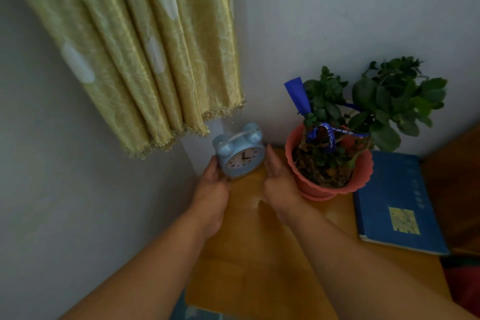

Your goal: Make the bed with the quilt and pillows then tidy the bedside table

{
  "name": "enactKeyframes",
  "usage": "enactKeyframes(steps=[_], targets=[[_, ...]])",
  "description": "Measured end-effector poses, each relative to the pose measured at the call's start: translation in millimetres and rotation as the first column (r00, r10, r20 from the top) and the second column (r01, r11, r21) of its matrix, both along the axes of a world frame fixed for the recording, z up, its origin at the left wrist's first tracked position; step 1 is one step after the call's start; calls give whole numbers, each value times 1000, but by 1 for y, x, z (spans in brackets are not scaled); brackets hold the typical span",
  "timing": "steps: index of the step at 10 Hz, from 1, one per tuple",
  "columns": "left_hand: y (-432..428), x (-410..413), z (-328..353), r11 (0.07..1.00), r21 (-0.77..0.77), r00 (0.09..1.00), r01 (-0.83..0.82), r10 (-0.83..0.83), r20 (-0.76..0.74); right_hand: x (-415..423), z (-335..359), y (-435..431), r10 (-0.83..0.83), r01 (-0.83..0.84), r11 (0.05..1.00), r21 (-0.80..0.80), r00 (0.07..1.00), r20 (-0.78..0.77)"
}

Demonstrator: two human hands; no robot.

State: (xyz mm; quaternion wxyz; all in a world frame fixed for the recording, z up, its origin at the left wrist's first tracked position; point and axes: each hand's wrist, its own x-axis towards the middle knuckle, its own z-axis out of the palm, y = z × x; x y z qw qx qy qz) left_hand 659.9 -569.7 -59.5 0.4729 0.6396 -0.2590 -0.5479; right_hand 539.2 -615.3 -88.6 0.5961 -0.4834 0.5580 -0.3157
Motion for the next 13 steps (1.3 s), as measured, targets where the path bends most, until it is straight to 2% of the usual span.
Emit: enactKeyframes(steps=[4,8,9,11,13], targets=[[-3,9,-11,999,34,1000,17,-17,6,-4,9,3,29,-34,998,52,995,97],[-6,7,-16,997,-10,996,-70,69,-62,-5,15,1,-23,18,998,56,996,83],[-6,7,-18,998,5,996,-59,59,-62,-5,16,1,-19,16,999,50,998,67],[-6,18,-31,995,93,999,-40,37,29,-4,21,6,-19,18,999,41,1000,4],[9,16,-11,976,154,988,-153,154,3,-17,49,29,-39,33,996,84,997,67]])
